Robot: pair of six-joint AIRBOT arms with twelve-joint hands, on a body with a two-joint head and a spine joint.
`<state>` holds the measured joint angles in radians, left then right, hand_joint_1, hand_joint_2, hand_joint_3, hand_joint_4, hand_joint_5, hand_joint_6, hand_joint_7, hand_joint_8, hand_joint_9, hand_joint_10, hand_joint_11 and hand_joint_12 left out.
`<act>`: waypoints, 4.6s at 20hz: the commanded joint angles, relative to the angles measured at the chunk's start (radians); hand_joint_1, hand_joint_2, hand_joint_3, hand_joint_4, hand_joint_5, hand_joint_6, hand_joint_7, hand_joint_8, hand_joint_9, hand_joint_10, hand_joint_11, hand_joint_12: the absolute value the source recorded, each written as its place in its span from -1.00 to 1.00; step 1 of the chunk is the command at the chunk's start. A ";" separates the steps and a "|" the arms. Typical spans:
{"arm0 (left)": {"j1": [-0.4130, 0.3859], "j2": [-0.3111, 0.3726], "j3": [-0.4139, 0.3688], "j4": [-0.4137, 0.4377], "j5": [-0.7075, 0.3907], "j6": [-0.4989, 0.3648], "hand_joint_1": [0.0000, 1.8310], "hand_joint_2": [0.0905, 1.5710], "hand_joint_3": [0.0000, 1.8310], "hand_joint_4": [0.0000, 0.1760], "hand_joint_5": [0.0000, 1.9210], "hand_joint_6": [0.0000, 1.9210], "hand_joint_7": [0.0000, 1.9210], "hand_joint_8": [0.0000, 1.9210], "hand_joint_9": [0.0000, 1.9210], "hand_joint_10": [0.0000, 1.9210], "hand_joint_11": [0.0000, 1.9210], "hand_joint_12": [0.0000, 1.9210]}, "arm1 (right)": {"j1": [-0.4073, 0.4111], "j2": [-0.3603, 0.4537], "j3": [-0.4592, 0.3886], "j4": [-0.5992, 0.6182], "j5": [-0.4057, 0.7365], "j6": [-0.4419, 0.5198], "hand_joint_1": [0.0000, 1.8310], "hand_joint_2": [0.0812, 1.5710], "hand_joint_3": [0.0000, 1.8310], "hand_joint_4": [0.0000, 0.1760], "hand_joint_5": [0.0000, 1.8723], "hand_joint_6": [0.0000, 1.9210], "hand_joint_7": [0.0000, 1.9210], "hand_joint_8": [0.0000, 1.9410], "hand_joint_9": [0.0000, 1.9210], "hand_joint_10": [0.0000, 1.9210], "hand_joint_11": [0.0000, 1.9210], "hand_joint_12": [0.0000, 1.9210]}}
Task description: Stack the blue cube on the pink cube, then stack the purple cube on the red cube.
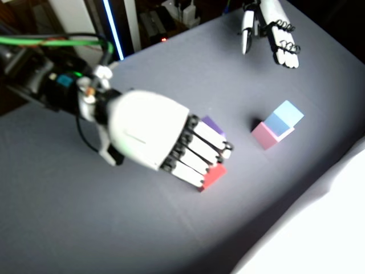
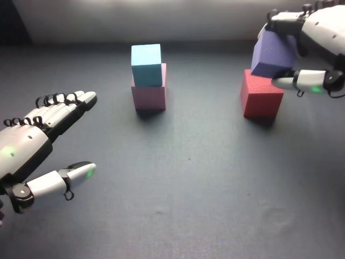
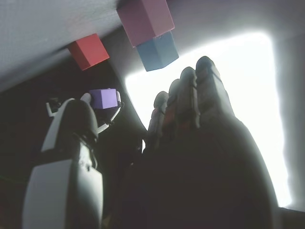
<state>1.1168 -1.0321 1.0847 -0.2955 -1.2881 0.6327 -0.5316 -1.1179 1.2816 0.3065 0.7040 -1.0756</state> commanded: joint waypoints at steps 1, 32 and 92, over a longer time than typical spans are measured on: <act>0.000 -0.003 0.007 0.003 -0.129 -0.006 -0.32 0.65 -1.00 -0.45 -1.00 -1.00 -1.00 -1.00 -1.00 -1.00 -1.00 -1.00 | 0.026 -0.005 0.015 -0.005 0.067 -0.014 0.25 0.62 -1.00 -1.00 -0.30 0.41 -0.27 0.64 -0.35 0.61 -0.41 0.99; 0.013 -0.014 0.011 0.000 -0.132 -0.021 -0.40 0.66 -1.00 0.39 -1.00 -1.00 -1.00 -1.00 -1.00 -1.00 -1.00 -1.00 | 0.080 -0.069 0.100 0.065 -0.099 -0.114 0.21 0.65 -1.00 -0.96 -0.27 0.53 -0.37 0.59 -0.48 0.30 -0.71 0.85; 0.064 0.022 -0.038 -0.037 -0.247 -0.026 -0.32 0.62 -1.00 0.52 -1.00 -1.00 -1.00 -1.00 -1.00 -1.00 -1.00 -1.00 | -0.381 0.338 -0.422 0.031 0.667 -0.098 -0.52 0.46 -0.97 0.50 -1.00 -1.00 -1.00 -1.00 -1.00 -1.00 -1.00 -1.00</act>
<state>1.1809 -1.0183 1.0462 -0.3332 -1.3968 0.6083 -0.9325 -0.7845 0.8566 0.3466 1.2266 -1.1767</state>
